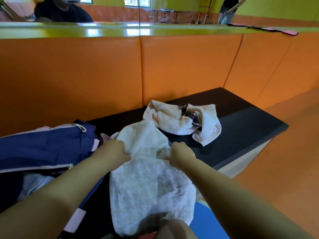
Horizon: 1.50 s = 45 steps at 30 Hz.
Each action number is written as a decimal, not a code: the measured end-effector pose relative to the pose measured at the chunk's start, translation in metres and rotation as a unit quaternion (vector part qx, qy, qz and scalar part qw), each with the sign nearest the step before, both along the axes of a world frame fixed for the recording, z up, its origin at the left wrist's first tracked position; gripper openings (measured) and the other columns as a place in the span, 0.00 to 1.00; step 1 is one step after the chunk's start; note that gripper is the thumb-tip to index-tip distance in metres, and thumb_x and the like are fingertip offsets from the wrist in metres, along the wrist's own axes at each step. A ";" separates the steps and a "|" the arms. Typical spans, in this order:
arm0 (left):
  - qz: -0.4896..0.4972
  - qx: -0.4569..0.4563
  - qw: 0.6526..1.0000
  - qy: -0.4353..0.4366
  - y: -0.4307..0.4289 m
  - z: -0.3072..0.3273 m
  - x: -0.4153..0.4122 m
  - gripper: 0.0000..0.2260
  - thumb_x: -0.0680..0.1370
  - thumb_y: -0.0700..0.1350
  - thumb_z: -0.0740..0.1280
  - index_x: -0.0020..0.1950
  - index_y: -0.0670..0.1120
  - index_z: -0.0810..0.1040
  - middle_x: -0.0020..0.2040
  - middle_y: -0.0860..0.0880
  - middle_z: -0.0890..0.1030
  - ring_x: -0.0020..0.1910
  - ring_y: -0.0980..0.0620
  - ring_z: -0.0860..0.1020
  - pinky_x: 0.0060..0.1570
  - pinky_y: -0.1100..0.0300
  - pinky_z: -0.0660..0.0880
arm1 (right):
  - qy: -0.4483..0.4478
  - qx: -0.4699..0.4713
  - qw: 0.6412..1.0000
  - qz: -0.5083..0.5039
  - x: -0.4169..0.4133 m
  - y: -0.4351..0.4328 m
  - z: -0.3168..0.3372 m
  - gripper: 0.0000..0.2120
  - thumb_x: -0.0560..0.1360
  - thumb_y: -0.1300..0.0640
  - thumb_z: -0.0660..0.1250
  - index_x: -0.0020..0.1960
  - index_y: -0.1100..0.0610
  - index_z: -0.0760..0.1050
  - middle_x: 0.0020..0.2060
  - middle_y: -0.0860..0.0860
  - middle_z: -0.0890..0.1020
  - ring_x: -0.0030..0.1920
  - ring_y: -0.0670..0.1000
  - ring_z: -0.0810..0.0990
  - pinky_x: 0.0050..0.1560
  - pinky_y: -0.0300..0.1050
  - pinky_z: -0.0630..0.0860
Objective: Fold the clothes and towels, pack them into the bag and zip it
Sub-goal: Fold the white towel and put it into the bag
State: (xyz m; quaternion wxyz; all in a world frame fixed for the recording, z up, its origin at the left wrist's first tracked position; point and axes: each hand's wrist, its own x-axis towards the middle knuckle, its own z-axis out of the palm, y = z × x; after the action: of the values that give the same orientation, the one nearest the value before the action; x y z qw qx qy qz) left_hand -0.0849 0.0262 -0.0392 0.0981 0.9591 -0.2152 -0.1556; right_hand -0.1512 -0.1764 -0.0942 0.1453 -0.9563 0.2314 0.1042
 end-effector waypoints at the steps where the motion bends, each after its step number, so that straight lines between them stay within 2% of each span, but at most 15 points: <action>1: 0.011 -0.024 1.000 -0.003 0.000 -0.001 -0.001 0.15 0.74 0.53 0.68 0.43 0.41 0.74 0.41 0.45 0.77 0.43 0.46 0.76 0.45 0.56 0.74 | 0.004 0.002 1.000 -0.008 0.001 -0.001 -0.002 0.15 0.75 0.52 0.68 0.39 0.58 0.65 0.37 0.52 0.69 0.33 0.51 0.68 0.30 0.42 0.65; 5: 0.058 -0.082 0.995 -0.004 0.000 0.003 -0.003 0.18 0.70 0.52 0.73 0.50 0.45 0.69 0.44 0.50 0.72 0.50 0.46 0.76 0.45 0.59 0.72 | 0.074 -0.020 0.997 0.009 -0.002 -0.006 0.003 0.15 0.74 0.59 0.69 0.33 0.59 0.66 0.30 0.51 0.67 0.28 0.51 0.66 0.24 0.42 0.61; 8: 0.072 -0.063 0.995 0.022 0.004 0.004 0.002 0.17 0.69 0.51 0.74 0.39 0.48 0.66 0.34 0.51 0.72 0.46 0.43 0.79 0.42 0.55 0.73 | 0.122 -0.048 0.990 0.041 -0.009 -0.010 0.011 0.14 0.73 0.59 0.69 0.34 0.60 0.67 0.31 0.51 0.64 0.29 0.50 0.63 0.25 0.41 0.61; 10: 0.082 -0.054 0.995 0.034 0.008 0.004 0.005 0.14 0.69 0.50 0.73 0.39 0.44 0.71 0.34 0.45 0.77 0.43 0.41 0.80 0.37 0.57 0.71 | 0.063 -0.008 0.998 0.027 -0.013 -0.017 0.012 0.19 0.74 0.56 0.69 0.32 0.58 0.62 0.31 0.51 0.63 0.29 0.49 0.62 0.26 0.41 0.59; 13: 0.104 -0.088 0.990 0.024 0.015 0.007 0.009 0.18 0.70 0.46 0.72 0.54 0.37 0.75 0.47 0.40 0.81 0.45 0.43 0.78 0.34 0.58 0.70 | -0.063 0.075 0.995 -0.035 -0.023 -0.026 0.026 0.18 0.76 0.52 0.66 0.35 0.54 0.60 0.32 0.50 0.67 0.30 0.48 0.63 0.27 0.41 0.58; 18: 0.115 -0.224 0.968 -0.013 0.019 0.032 0.005 0.08 0.74 0.43 0.70 0.45 0.37 0.80 0.45 0.39 0.82 0.38 0.46 0.76 0.38 0.55 0.70 | -0.224 0.170 0.955 -0.096 -0.041 -0.035 0.068 0.15 0.71 0.53 0.73 0.38 0.55 0.66 0.31 0.50 0.70 0.30 0.49 0.66 0.30 0.42 0.64; 22: 0.147 -0.305 0.940 -0.040 0.026 0.056 0.002 0.04 0.76 0.41 0.68 0.40 0.44 0.76 0.39 0.45 0.79 0.39 0.43 0.77 0.40 0.52 0.74 | -0.301 0.214 0.918 -0.146 -0.055 -0.035 0.099 0.12 0.68 0.53 0.75 0.40 0.56 0.72 0.35 0.53 0.78 0.36 0.54 0.78 0.38 0.50 0.77; 24: 0.168 -0.334 0.927 -0.042 0.033 0.066 0.001 0.01 0.76 0.41 0.67 0.45 0.45 0.76 0.42 0.45 0.78 0.44 0.42 0.78 0.48 0.47 0.78 | -0.345 0.219 0.898 -0.165 -0.062 -0.036 0.113 0.10 0.67 0.55 0.74 0.38 0.53 0.73 0.36 0.53 0.80 0.39 0.56 0.81 0.38 0.50 0.79; 25: 0.184 -0.351 0.917 -0.040 0.037 0.070 0.000 0.04 0.76 0.41 0.67 0.50 0.43 0.77 0.45 0.44 0.79 0.46 0.41 0.78 0.51 0.44 0.78 | -0.364 0.230 0.886 -0.174 -0.066 -0.038 0.119 0.09 0.68 0.57 0.74 0.39 0.53 0.73 0.36 0.52 0.79 0.38 0.54 0.80 0.35 0.46 0.78; 27: 0.204 -0.378 0.902 -0.037 0.047 0.079 -0.002 0.10 0.76 0.41 0.67 0.56 0.40 0.76 0.50 0.42 0.78 0.50 0.39 0.78 0.54 0.41 0.76 | -0.384 0.267 0.862 -0.196 -0.075 -0.040 0.132 0.11 0.70 0.62 0.73 0.49 0.56 0.74 0.42 0.52 0.78 0.38 0.49 0.78 0.30 0.39 0.74; 31: 0.196 -0.404 0.891 -0.061 0.059 0.093 -0.011 0.12 0.76 0.39 0.67 0.58 0.40 0.73 0.56 0.39 0.77 0.52 0.39 0.76 0.52 0.46 0.75 | -0.405 0.283 0.845 -0.202 -0.088 -0.039 0.149 0.21 0.70 0.66 0.72 0.61 0.56 0.72 0.51 0.54 0.76 0.42 0.46 0.76 0.37 0.42 0.78; 36: 0.200 -0.472 0.856 -0.057 0.064 0.105 -0.028 0.16 0.76 0.36 0.66 0.62 0.41 0.69 0.60 0.40 0.74 0.52 0.44 0.73 0.49 0.51 0.71 | -0.376 0.354 0.841 -0.159 -0.106 -0.026 0.165 0.19 0.70 0.74 0.65 0.59 0.61 0.74 0.44 0.54 0.77 0.39 0.51 0.79 0.35 0.40 0.79; 40: 0.177 -0.473 0.861 -0.059 0.073 0.108 -0.037 0.14 0.77 0.37 0.63 0.61 0.43 0.71 0.60 0.41 0.75 0.52 0.45 0.73 0.48 0.52 0.70 | -0.328 0.432 0.825 -0.157 -0.114 -0.020 0.157 0.14 0.70 0.73 0.66 0.56 0.69 0.77 0.44 0.59 0.80 0.41 0.55 0.80 0.41 0.45 0.80; 42: 0.165 -0.469 0.866 -0.055 0.076 0.108 -0.041 0.11 0.77 0.37 0.63 0.58 0.46 0.71 0.58 0.42 0.75 0.53 0.44 0.74 0.47 0.51 0.71 | -0.299 0.420 0.840 -0.167 -0.116 -0.016 0.147 0.09 0.71 0.66 0.70 0.51 0.68 0.79 0.40 0.58 0.80 0.37 0.53 0.79 0.39 0.43 0.78; 45: 0.152 -0.452 0.877 -0.062 0.077 0.106 -0.048 0.09 0.77 0.38 0.63 0.56 0.46 0.72 0.55 0.44 0.75 0.52 0.45 0.75 0.47 0.52 0.71 | -0.230 0.233 0.937 -0.123 -0.119 -0.015 0.133 0.12 0.71 0.59 0.70 0.54 0.57 0.78 0.44 0.55 0.81 0.42 0.52 0.77 0.44 0.44 0.73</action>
State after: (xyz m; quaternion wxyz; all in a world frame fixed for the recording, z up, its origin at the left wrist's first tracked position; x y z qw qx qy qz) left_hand -0.1328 0.1036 0.0667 0.5295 0.8391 -0.1193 0.0355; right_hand -0.2702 -0.1910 0.0384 0.4249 -0.8577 0.2764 -0.0859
